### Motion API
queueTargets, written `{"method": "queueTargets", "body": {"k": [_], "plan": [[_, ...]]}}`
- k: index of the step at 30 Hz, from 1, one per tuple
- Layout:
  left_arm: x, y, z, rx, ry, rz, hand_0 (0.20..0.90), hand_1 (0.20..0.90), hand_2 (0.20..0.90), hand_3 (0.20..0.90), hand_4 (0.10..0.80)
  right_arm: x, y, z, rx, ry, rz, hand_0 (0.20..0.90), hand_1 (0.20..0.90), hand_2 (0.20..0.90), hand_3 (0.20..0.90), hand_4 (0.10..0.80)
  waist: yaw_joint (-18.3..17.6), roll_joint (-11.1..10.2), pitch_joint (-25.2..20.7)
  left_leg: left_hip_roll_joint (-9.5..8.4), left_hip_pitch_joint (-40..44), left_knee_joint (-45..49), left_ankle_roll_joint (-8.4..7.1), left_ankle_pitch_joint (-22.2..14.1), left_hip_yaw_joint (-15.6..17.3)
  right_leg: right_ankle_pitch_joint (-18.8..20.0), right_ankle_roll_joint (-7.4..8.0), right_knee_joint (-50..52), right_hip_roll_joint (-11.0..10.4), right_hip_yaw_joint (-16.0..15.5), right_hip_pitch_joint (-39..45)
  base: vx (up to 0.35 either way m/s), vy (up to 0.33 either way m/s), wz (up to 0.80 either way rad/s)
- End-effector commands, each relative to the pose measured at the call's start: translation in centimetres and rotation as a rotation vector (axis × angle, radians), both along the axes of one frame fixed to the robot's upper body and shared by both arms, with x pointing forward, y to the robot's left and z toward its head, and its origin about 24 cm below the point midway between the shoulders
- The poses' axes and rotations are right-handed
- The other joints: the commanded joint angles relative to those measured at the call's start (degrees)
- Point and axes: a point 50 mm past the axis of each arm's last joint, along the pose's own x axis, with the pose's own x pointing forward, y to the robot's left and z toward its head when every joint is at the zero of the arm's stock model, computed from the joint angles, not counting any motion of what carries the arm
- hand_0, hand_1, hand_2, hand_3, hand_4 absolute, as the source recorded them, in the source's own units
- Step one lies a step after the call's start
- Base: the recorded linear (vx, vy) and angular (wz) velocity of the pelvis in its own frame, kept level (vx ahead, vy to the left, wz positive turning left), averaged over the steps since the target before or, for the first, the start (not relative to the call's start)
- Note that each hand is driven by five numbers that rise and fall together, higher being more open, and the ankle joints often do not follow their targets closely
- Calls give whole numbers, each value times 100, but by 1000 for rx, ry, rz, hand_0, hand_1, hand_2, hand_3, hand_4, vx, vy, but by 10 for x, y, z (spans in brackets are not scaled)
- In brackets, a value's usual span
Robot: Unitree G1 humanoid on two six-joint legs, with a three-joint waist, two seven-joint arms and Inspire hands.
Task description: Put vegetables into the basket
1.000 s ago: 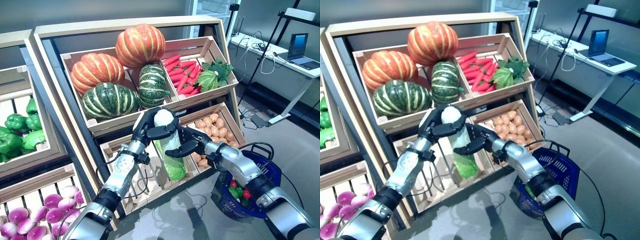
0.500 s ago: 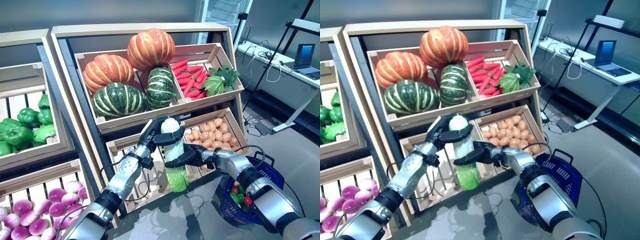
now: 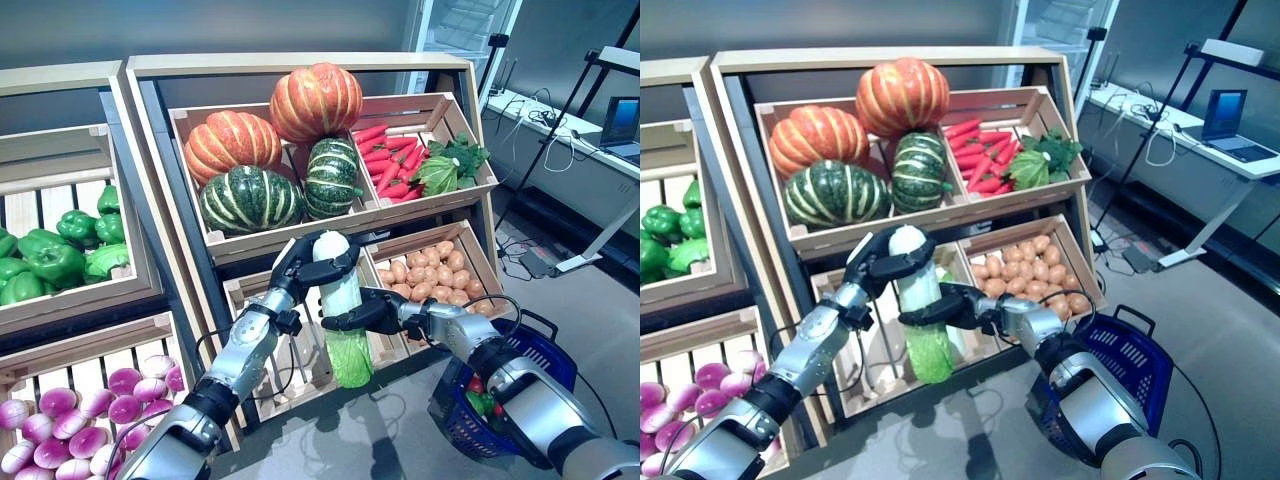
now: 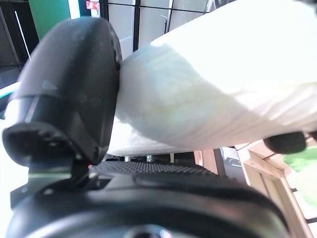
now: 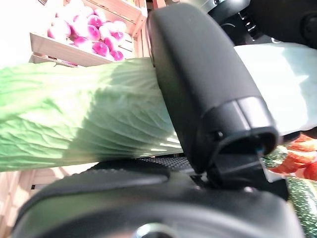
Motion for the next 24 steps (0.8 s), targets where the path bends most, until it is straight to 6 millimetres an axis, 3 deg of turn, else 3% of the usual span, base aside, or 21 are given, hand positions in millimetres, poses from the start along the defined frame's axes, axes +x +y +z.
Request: {"method": "queueTargets", "body": {"k": [1,2,3,4,9,15,22,24], "plan": [[6,-55,99,-206,-427,-198,300,300,300,300,400,18,-3,16,132,-16,-188,300,300,300,300,400,50,3,-540,-346,-247,-38,349,-525,7,-415,-324,13,12,86,8,-32,11,-2],[8,-54,97,-201,-411,-193,396,396,396,396,464,19,-8,16,128,-23,-215,300,300,300,300,400,43,6,-528,-344,-253,-38,349,-524,15,-410,-321,13,14,87,-5,0,0,0],[9,-52,96,-202,-396,-188,818,818,818,818,745,20,-12,16,121,-27,-233,300,300,300,300,400,35,8,-522,-348,-253,-38,349,-520,14,-403,-320,13,17,103,-11,0,0,0],[10,-51,93,-198,-381,-194,900,900,900,900,800,20,-16,15,114,-29,-246,300,300,300,300,400,25,8,-517,-348,-248,-38,349,-523,21,-400,-316,13,16,114,-13,0,0,0],[9,-43,83,-134,-352,-182,900,900,900,900,800,17,-41,9,81,-48,-336,300,300,300,300,400,2,18,-473,-343,-218,-38,347,-540,26,-404,-306,13,20,142,5,0,0,0],[4,-7,62,-16,-306,-88,900,900,900,900,800,-1,-84,-7,42,-70,-451,300,300,300,300,400,-40,27,-435,-316,-160,-38,345,-565,91,-400,-284,13,33,179,23,0,0,0],[-9,57,26,175,-170,185,900,900,900,900,800,-34,-145,-23,-103,-136,-638,300,300,300,300,400,-90,21,-337,-261,-190,-38,335,-523,238,-356,-260,13,68,193,-49,21,-60,-8],[-15,77,7,209,-69,297,900,900,900,900,800,-42,-158,-25,-116,-146,-705,300,300,300,300,400,-101,12,-307,-242,-193,-38,327,-508,271,-356,-263,13,89,209,-61,37,-111,-2]]}}
